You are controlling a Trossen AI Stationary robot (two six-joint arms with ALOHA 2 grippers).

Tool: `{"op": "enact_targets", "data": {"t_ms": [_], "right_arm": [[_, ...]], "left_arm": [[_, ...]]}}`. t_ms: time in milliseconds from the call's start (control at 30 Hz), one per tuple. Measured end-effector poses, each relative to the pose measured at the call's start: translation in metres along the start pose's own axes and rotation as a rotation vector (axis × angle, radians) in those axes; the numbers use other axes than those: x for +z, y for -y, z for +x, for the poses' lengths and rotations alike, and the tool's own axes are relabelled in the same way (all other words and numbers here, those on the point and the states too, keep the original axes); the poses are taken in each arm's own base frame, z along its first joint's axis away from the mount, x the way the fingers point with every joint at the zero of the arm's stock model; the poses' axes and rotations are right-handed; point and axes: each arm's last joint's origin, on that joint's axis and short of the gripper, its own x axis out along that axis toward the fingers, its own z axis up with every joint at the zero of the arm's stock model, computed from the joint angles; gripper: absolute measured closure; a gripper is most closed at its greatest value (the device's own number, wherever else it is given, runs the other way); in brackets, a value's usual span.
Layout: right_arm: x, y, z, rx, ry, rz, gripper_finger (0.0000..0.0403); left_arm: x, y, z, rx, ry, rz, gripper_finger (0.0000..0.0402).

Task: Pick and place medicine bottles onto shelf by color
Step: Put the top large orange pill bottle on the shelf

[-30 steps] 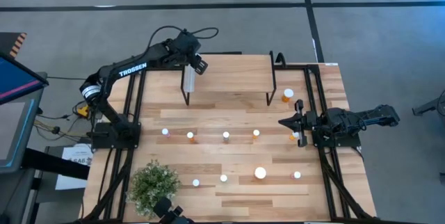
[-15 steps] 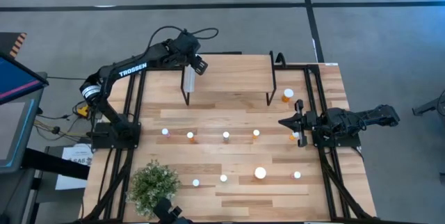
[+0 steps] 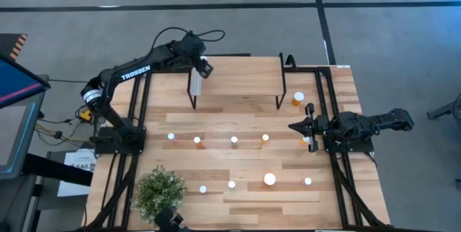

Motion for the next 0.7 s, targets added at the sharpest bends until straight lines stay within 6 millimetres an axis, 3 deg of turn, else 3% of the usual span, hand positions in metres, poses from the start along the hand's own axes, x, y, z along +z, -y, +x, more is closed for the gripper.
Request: {"op": "enact_targets", "data": {"t_ms": [233, 500, 700], "right_arm": [[0.000, 0.000, 0.000, 0.000, 0.000, 0.000, 0.0390], [0.000, 0.000, 0.000, 0.000, 0.001, 0.000, 0.0390], [0.000, 0.000, 0.000, 0.000, 0.001, 0.000, 0.0390]], "left_arm": [[0.000, -0.004, -0.028, -0.025, 0.038, 0.034, 0.0182], [-0.004, 0.004, -0.098, -0.131, 0.199, 0.065, 0.0177], [-0.030, 0.015, -0.132, -0.226, 0.325, 0.069, 0.0177]]}}
